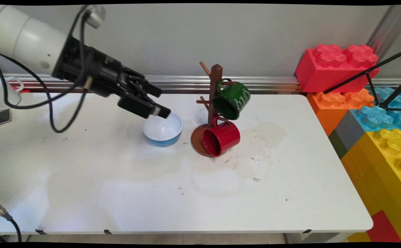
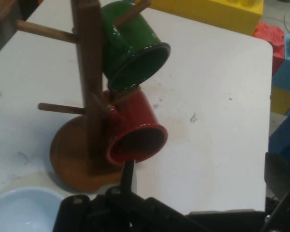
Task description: Pick up the green mug from the rack
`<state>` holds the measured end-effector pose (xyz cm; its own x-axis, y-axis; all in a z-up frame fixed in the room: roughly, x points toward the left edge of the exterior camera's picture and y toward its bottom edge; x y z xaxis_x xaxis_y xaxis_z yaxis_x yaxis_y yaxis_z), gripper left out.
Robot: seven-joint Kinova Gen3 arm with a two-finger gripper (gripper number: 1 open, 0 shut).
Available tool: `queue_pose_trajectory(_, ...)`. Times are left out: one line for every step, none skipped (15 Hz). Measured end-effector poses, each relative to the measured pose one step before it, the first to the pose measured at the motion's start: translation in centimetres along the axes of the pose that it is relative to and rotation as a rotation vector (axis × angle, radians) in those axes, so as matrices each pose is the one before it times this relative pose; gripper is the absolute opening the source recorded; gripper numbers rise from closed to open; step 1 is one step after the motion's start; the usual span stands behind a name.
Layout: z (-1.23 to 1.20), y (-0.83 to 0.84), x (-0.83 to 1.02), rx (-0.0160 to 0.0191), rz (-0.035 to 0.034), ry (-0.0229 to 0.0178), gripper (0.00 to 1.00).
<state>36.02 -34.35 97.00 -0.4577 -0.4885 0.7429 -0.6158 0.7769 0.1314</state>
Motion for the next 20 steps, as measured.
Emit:
queue_pose_trajectory(0.647, 0.798, 0.418, 0.00576, -0.01673, -0.00404, 1.0)
queue_pose_trajectory(0.667, 0.799, 0.495, 0.00676, -0.01884, -0.00347, 1.0)
queue_pose_trajectory(0.609, 0.709, 0.478, 0.0071, -0.01677, -0.00388, 1.0)
queue_pose_trajectory(0.74, 0.868, 0.649, 0.01041, -0.02172, -0.00309, 1.0)
queue_pose_trajectory(0.737, 0.935, 0.655, 0.0106, -0.02278, -0.00307, 1.0)
queue_pose_trajectory(0.618, 0.823, 0.559, 0.0082, -0.01864, -0.00252, 1.0)
queue_pose_trajectory(0.724, 0.981, 0.643, 0.01116, -0.02352, -0.00221, 1.0)
queue_pose_trajectory(0.678, 0.937, 0.581, 0.01349, -0.02227, -0.00185, 1.0)
queue_pose_trajectory(0.557, 0.733, 0.467, 0.01357, -0.0191, -0.00094, 1.0)
queue_pose_trajectory(0.39, 0.473, 0.305, 0.00984, -0.01304, -0.00043, 1.0)
queue_pose_trajectory(0.531, 0.624, 0.369, 0.01646, -0.02208, -0.00161, 1.0)
queue_pose_trajectory(0.621, 0.627, 0.364, 0.02039, -0.02645, -0.00111, 1.0)
queue_pose_trajectory(0.612, 0.559, 0.309, 0.01933, -0.02541, -0.00024, 1.0)
queue_pose_trajectory(0.529, 0.424, 0.202, 0.01702, -0.02083, -0.00133, 1.0)
queue_pose_trajectory(0.576, 0.44, 0.216, 0.01746, -0.02218, 0.00014, 1.0)
queue_pose_trajectory(0.586, 0.365, 0.134, 0.01565, -0.02106, 0.00029, 1.0)
queue_pose_trajectory(0.488, 0.277, 0.079, 0.01138, -0.01628, 0.00015, 1.0)
queue_pose_trajectory(0.554, 0.277, 0.055, 0.01114, -0.01914, 0.00144, 1.0)
queue_pose_trajectory(0.527, 0.277, -0.016, 0.00828, -0.02059, 0.00183, 1.0)
queue_pose_trajectory(0.448, 0.228, -0.064, 0.00563, -0.01853, 0.00185, 1.0)
